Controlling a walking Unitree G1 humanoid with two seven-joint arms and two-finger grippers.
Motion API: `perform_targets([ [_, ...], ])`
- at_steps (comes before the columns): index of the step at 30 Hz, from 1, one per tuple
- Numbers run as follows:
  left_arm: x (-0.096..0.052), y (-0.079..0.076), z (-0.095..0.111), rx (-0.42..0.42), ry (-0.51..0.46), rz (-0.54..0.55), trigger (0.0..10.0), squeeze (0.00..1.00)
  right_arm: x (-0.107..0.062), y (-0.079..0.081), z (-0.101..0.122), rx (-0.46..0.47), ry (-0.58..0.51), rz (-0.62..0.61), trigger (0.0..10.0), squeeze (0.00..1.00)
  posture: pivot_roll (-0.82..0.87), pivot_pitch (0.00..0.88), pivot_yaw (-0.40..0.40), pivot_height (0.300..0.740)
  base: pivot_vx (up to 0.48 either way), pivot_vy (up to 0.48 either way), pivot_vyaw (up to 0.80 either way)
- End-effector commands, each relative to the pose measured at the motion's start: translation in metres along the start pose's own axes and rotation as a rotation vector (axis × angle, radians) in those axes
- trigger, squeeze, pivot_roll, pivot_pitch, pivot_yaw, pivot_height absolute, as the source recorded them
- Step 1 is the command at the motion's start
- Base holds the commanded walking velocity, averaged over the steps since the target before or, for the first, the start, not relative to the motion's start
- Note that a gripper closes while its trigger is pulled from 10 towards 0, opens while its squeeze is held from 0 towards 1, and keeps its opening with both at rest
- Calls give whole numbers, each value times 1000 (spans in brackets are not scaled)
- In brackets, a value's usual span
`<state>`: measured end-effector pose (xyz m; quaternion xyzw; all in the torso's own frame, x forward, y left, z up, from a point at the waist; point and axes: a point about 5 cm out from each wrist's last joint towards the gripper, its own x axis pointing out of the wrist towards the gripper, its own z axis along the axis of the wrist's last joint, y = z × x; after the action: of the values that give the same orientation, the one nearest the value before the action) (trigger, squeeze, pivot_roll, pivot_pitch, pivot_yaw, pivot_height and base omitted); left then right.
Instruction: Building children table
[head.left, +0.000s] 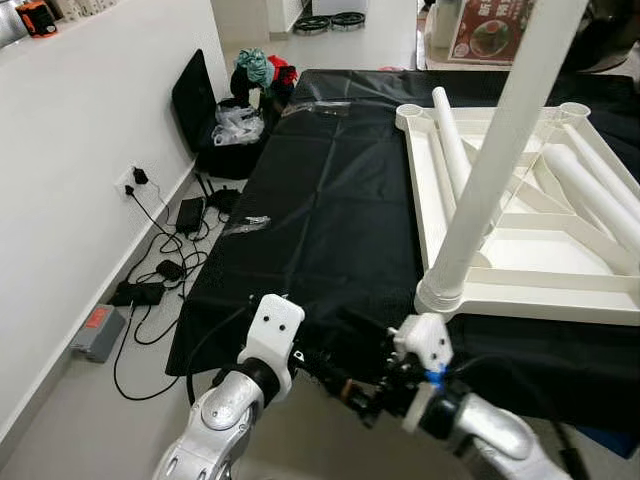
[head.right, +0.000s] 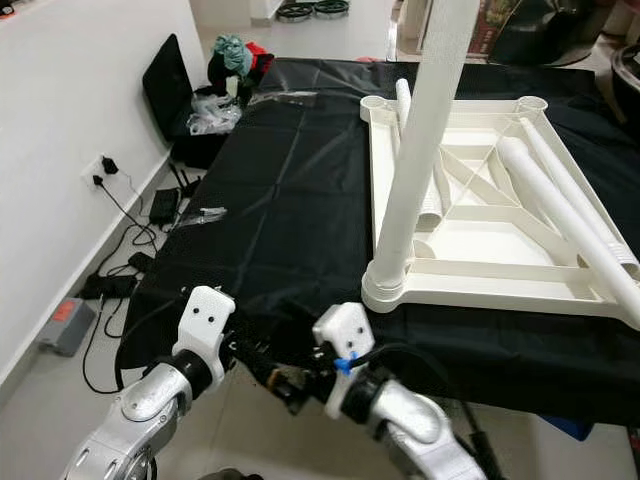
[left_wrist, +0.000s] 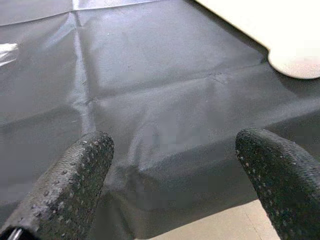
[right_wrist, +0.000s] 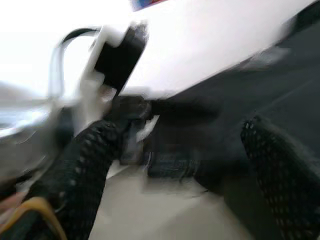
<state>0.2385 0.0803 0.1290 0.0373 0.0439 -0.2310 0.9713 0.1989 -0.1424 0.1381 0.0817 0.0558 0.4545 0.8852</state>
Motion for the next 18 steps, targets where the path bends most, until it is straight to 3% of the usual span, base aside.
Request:
perform_targets([
  [1,0,0,-4,1,16,-7,10000,0,-26,-9,9,114,-12,62,10000,0,107,158,23,740,0,0,0],
  [2,0,0,-4,1,16,-7,10000,0,-26,-9,9,114,-12,62,10000,0,107,158,23,740,0,0,0],
  [4,0,0,-4,-2,16,-9,10000,0,-63,-22,17,209,6,117,10000,0,108,160,21,740,0,0,0],
  [5,0,-1,-4,-2,16,-10,10000,0,-73,-25,19,233,10,135,10000,0,108,160,21,740,0,0,0],
  [9,1,-1,-4,-2,16,-11,10000,0,-81,-26,20,252,14,150,10000,0,108,160,21,740,0,0,0],
  [10,1,-1,-4,-2,14,-12,10000,0,-90,-31,13,240,91,120,10000,0,109,156,20,740,0,0,0],
  [12,1,0,-4,-1,14,-11,10000,0,-111,-48,2,189,212,-7,10000,0,106,159,23,740,0,0,0],
  [13,1,-1,-4,-1,14,-11,10000,0,-120,-64,1,162,221,-129,10000,0,109,160,21,740,0,0,0],
  [15,1,0,-4,-1,13,-10,10000,0,-135,-94,8,76,167,-382,10000,0,111,158,21,740,0,0,0],
  [16,1,0,-4,-1,13,-10,10000,0,-135,-94,8,76,167,-382,10000,0,111,158,21,740,0,0,0],
  [17,1,0,-4,0,11,-11,10000,0,-143,-108,15,30,123,-513,10000,0,106,161,24,740,0,0,0],
  [18,1,0,-4,0,11,-11,10000,0,-143,-108,15,30,123,-513,10000,0,106,161,24,740,0,0,0],
])
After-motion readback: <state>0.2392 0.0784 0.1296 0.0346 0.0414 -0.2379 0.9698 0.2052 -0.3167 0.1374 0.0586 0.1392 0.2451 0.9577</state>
